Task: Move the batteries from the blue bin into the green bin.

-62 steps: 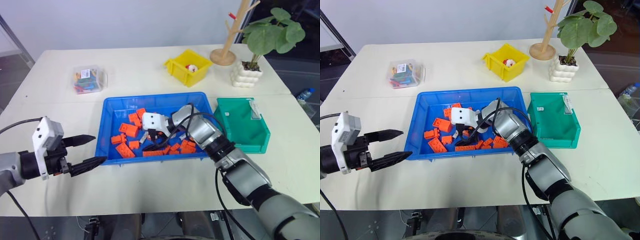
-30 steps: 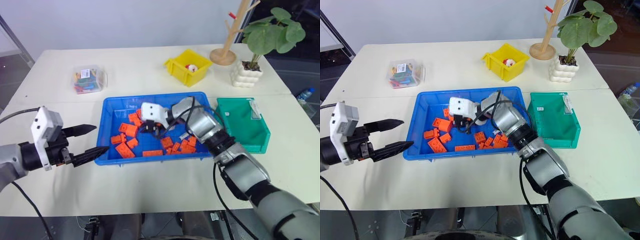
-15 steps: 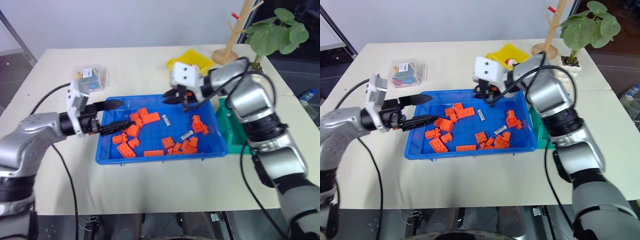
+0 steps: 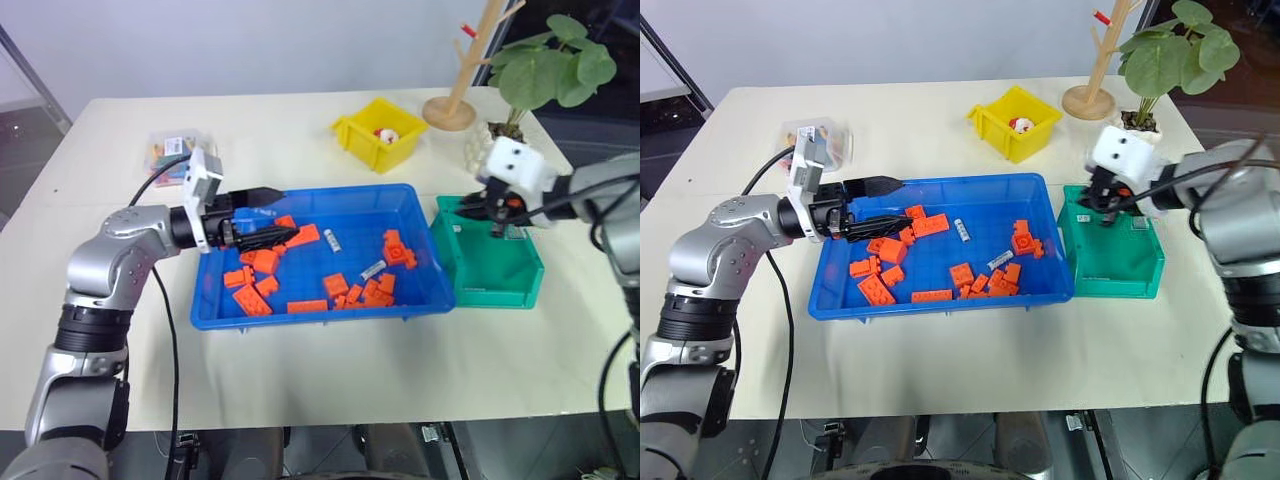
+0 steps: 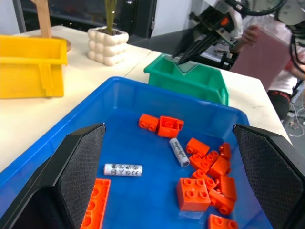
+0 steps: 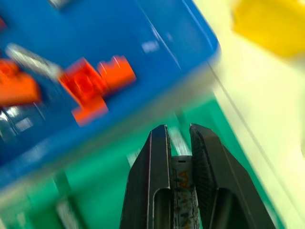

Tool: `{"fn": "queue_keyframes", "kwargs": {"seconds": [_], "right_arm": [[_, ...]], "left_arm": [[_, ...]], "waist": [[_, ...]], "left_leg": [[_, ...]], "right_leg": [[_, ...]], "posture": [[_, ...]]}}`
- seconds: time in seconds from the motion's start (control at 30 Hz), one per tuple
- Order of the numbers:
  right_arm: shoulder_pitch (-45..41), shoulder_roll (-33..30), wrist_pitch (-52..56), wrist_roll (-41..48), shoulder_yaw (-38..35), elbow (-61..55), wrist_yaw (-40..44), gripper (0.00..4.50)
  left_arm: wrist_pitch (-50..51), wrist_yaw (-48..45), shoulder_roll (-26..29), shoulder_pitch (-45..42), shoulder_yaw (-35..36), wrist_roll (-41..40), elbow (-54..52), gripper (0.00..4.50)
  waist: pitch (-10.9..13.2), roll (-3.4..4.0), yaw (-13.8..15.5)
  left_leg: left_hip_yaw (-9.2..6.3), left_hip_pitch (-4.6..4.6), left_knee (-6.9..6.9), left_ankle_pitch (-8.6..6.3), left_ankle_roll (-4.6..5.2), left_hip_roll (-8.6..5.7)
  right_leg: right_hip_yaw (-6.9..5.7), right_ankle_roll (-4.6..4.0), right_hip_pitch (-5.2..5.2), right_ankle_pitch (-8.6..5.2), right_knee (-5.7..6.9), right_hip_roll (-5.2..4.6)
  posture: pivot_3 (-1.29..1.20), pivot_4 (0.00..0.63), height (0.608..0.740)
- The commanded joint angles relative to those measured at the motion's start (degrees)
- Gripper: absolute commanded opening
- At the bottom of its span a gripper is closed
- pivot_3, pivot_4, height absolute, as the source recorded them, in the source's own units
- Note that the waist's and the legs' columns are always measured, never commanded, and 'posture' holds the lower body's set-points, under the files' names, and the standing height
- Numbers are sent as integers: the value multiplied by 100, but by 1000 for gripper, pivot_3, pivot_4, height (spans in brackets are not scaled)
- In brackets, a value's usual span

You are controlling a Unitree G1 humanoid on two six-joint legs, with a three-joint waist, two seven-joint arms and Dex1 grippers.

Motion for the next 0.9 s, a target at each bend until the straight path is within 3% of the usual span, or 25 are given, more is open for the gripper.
{"fn": "queue_keyframes", "kwargs": {"seconds": [0.03, 0.13, 0.43, 0.63, 0.73, 0.9], "right_arm": [[251, -160, -110, 77, -255, -208, -175, 62], [618, -225, -345, 27, -293, -41, -332, 62], [572, -102, -687, 43, -221, 365, -698, 4438], [-542, 344, -634, 64, -3, 542, -920, 4438], [-1174, 1183, -68, 335, 49, 459, -1236, 4438], [-1229, 2470, 792, 641, -13, 337, -1978, 4438]], "left_arm": [[-151, -77, -25, -200, 56, 86, 13, 4500], [-158, -97, -32, -232, 88, 133, 23, 4500], [-56, 2, 148, -96, 281, 94, -163, 4500], [-56, 80, 364, 29, 407, 124, -252, 4500], [-92, 219, 522, 162, 520, 204, -357, 4500], [12, 324, 871, 585, 672, 252, -745, 4500]], "waist": [[0, 0, -4], [0, 0, 3], [0, 0, -9], [1, 1, -23], [0, -1, -37], [0, -2, -4]], "left_leg": [[0, 0, 0, 0, 0, 0], [0, 1, 0, 0, 0, 0], [2, 2, 0, 0, 0, 0], [3, 3, -1, 0, 0, 1], [2, 4, -3, 0, 0, 2], [-7, -1, -6, 0, -1, 4]], "right_leg": [[0, 0, 0, 0, 0, 0], [0, 0, 0, 0, 1, 0], [0, 1, 0, 0, 2, -2], [1, 1, 0, 0, 2, -2], [1, 1, 0, 0, 2, -1], [0, -1, -3, 1, 1, 3]], "posture": [[0, 150, 740], [0, 150, 740], [0, 150, 740], [0, 150, 740], [0, 150, 740], [0, 150, 740]]}}
